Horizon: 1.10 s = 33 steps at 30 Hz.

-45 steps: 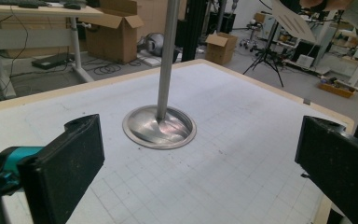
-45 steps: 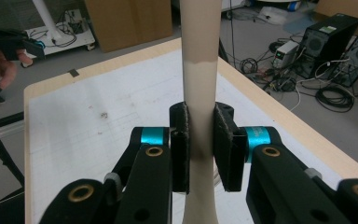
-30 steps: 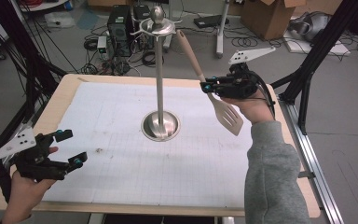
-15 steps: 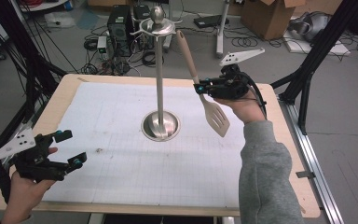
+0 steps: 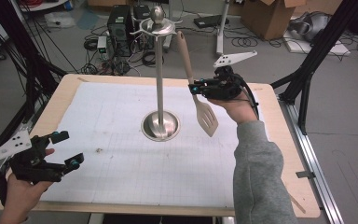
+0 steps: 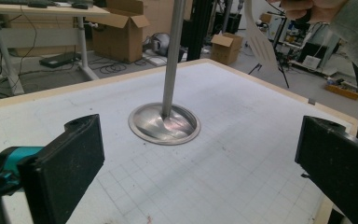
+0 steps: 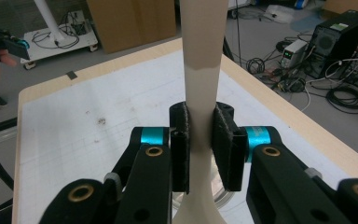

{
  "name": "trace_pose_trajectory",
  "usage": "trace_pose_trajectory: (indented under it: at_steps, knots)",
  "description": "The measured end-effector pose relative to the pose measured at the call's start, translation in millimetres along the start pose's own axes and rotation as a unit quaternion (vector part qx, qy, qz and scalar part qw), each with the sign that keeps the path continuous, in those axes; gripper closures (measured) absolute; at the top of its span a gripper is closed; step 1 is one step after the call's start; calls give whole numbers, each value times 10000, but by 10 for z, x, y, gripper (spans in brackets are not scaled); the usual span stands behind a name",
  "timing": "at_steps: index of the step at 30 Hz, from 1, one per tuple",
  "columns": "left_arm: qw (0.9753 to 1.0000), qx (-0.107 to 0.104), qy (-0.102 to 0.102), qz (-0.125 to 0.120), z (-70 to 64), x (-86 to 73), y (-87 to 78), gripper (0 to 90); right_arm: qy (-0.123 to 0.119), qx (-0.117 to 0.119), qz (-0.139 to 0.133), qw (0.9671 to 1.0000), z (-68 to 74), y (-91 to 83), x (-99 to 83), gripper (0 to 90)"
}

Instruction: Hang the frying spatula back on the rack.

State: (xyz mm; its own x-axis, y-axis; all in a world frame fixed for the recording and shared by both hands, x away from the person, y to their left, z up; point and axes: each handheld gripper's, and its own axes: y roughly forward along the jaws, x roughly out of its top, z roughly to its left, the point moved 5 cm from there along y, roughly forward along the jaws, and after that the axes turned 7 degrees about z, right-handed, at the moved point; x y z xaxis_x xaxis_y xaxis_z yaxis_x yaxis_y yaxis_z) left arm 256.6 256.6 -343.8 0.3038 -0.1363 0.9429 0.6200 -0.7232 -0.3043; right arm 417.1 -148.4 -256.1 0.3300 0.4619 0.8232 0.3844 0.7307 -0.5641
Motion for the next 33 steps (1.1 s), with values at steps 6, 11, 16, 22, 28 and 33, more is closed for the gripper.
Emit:
trace_pose_trajectory:
  at_steps: [6, 11, 16, 22, 28, 33]
  knots:
    - [10000, 8, -6, -6, -3, 0, -7, 17, 6, 25, 0, 10000, 3, 45, -1, 781]
    - [10000, 14, -8, 1, -1, -5, -12, 17, 10, 33, -27, 10000, 7, 81, 4, 781]
    - [10000, 20, -17, -30, 1, -4, -22, 17, 23, 34, -32, 10000, 6, 110, 9, 781]
    - [10000, 63, -48, 3, 21, -28, -33, 17, 18, 84, -87, 9999, 4, 165, 15, 781]
    - [10000, 81, -34, -4, 15, -30, -55, 17, 35, 97, -111, 9999, 11, 225, 31, 781]
    - [9999, 105, -59, -31, 22, -36, -82, 17, 18, 94, -133, 9999, 7, 264, 44, 781]
